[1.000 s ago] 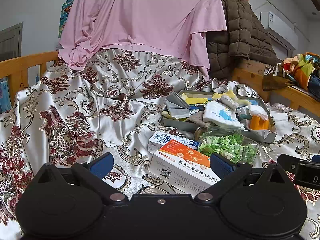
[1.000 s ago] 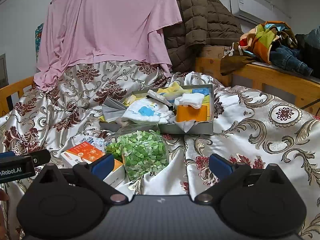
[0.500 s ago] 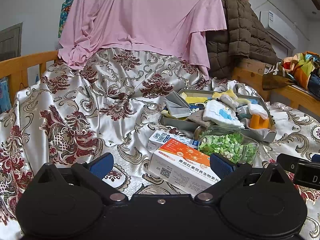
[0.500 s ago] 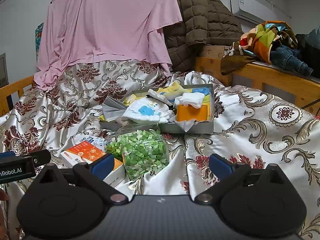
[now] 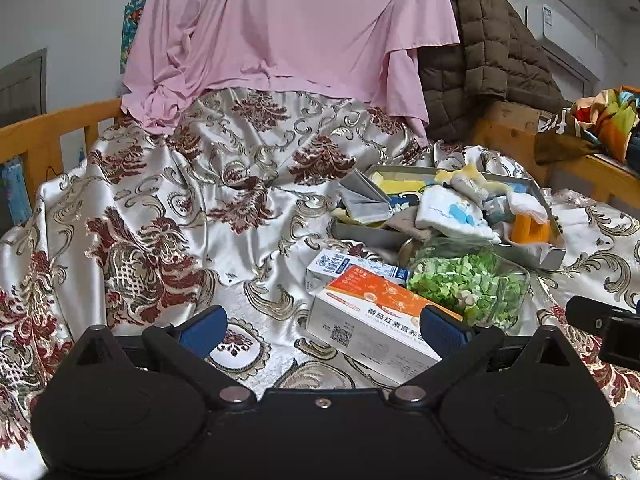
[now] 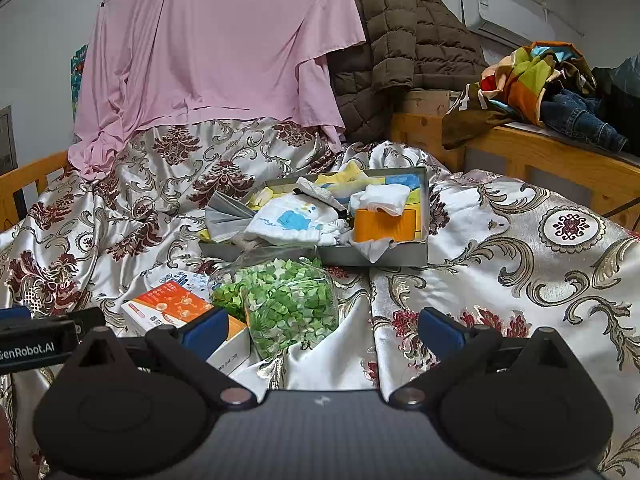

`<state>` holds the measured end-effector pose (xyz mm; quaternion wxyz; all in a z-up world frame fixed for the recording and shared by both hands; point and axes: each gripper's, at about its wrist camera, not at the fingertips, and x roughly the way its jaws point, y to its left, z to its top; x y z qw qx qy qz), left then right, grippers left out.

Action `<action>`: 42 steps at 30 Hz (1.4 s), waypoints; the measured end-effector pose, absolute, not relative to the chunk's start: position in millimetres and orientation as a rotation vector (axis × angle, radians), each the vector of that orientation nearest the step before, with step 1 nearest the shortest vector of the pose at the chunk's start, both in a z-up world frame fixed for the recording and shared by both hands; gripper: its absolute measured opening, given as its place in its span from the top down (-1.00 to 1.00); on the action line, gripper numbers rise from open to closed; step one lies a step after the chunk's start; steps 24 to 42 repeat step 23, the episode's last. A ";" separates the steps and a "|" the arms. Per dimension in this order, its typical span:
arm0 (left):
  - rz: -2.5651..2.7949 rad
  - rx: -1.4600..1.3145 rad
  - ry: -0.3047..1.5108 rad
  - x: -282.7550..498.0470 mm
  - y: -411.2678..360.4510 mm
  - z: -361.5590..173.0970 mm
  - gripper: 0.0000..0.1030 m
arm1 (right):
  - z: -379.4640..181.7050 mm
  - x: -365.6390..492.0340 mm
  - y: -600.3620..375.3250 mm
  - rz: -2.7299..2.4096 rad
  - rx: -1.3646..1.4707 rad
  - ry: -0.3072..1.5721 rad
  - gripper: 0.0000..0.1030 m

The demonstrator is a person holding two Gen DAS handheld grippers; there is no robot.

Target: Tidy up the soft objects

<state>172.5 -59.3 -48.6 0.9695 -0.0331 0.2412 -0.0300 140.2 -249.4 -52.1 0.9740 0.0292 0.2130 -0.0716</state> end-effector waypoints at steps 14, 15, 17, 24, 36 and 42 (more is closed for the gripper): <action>-0.045 -0.102 0.518 178.3 -55.0 -46.3 -0.98 | -53.4 140.0 -248.1 -0.141 0.057 0.433 -0.99; -0.045 -0.101 0.518 177.9 -54.7 -46.5 -0.98 | -54.1 138.9 -247.0 -0.141 0.056 0.433 -0.99; -0.047 -0.102 0.517 177.9 -54.7 -46.5 -0.98 | -53.5 140.3 -247.9 -0.141 0.057 0.434 -0.99; -0.047 -0.101 0.516 177.4 -55.5 -45.9 -0.98 | -53.8 139.5 -247.1 -0.140 0.057 0.434 -0.99; -0.047 -0.101 0.516 177.4 -55.5 -45.9 -0.98 | -53.8 139.5 -247.1 -0.140 0.057 0.434 -0.99; -0.047 -0.101 0.516 177.4 -55.5 -45.9 -0.98 | -53.8 139.5 -247.1 -0.140 0.057 0.434 -0.99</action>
